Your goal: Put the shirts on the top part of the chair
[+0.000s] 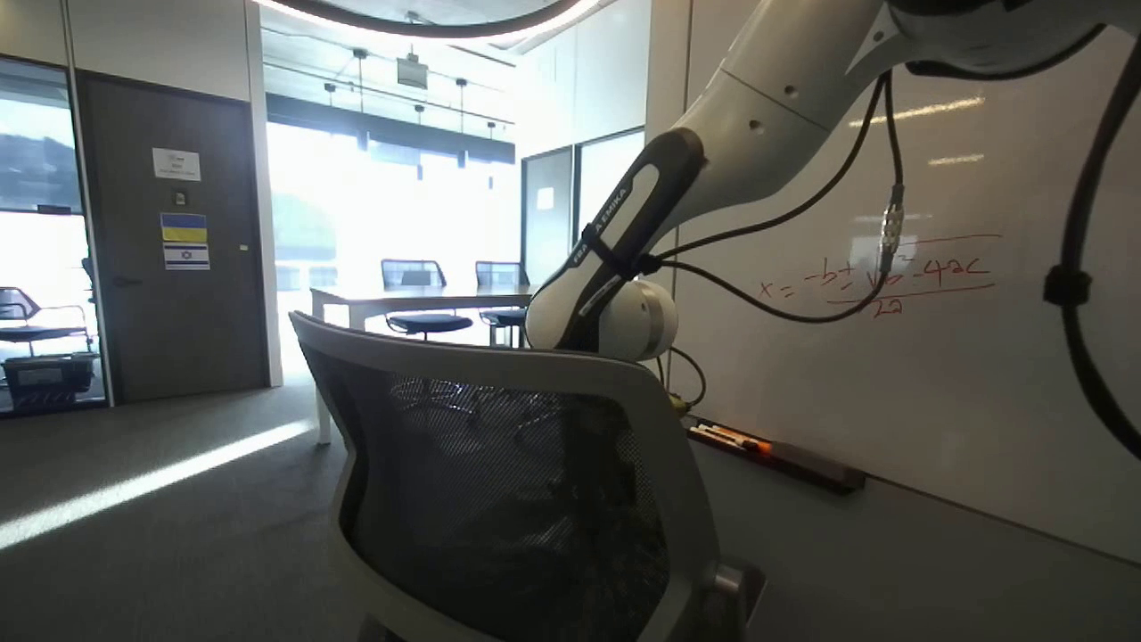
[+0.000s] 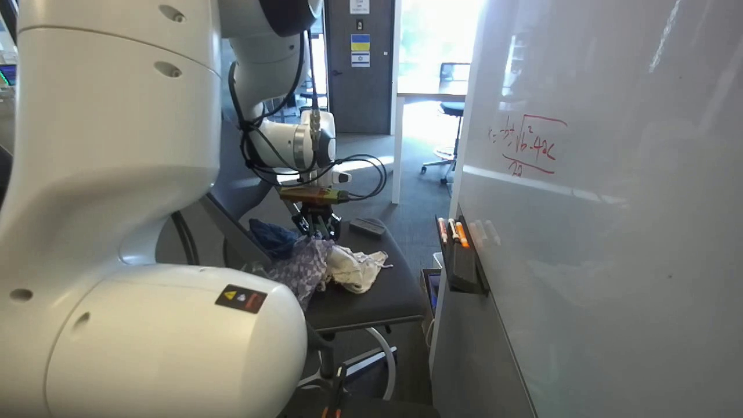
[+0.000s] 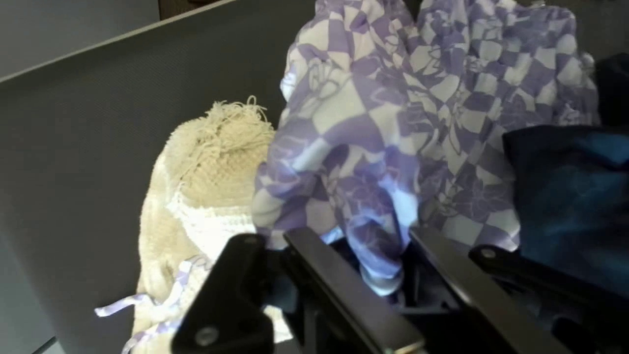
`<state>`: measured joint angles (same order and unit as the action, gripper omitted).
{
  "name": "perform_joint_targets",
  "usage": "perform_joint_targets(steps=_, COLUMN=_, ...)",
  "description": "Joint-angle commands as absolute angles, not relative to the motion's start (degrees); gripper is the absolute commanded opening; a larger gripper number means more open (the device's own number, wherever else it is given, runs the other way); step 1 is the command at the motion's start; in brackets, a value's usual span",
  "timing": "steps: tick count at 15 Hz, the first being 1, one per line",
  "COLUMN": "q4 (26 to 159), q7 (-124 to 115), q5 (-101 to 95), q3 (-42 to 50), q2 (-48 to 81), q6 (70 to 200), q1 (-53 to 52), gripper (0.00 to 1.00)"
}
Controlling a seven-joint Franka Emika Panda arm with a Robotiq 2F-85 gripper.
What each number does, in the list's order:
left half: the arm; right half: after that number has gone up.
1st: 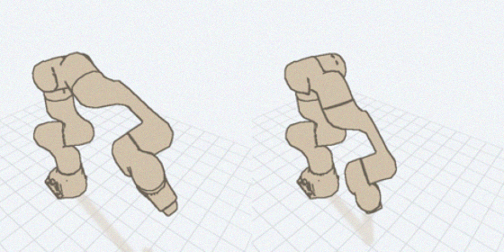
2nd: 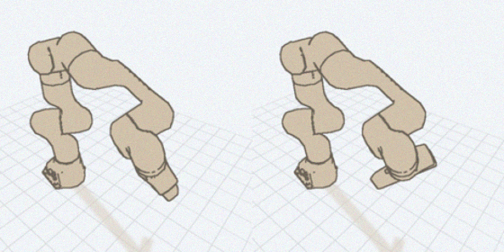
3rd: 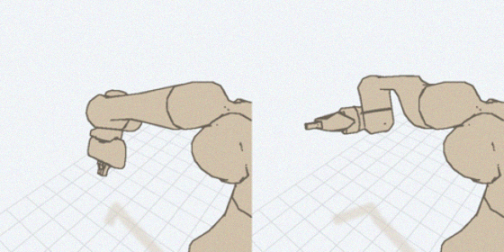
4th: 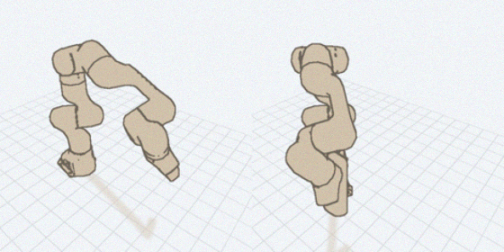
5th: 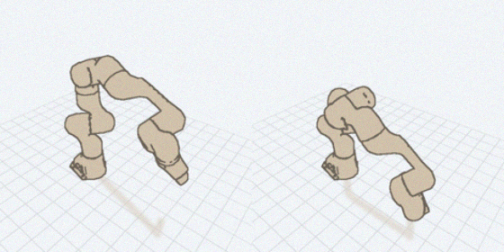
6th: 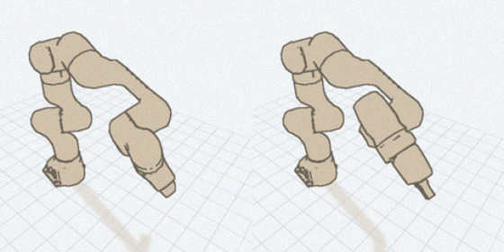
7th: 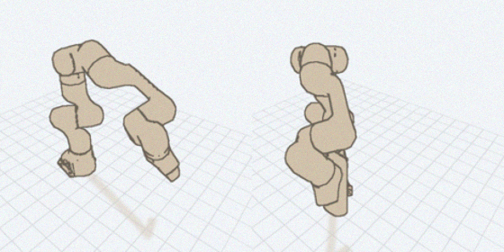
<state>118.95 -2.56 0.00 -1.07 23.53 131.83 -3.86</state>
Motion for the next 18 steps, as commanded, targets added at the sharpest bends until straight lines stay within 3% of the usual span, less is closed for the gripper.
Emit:
perform_joint_targets(steps=1, q4=122.3, q7=-3.6, q5=-0.1, q3=-0.6, q2=15.5, q6=131.1, q1=-3.0, gripper=0.01)
perform_joint_targets(steps=18, q4=135.4, q7=-2.7, q5=-6.7, q3=-3.5, q2=-26.6, q6=133.3, q1=-2.1, gripper=0.01)
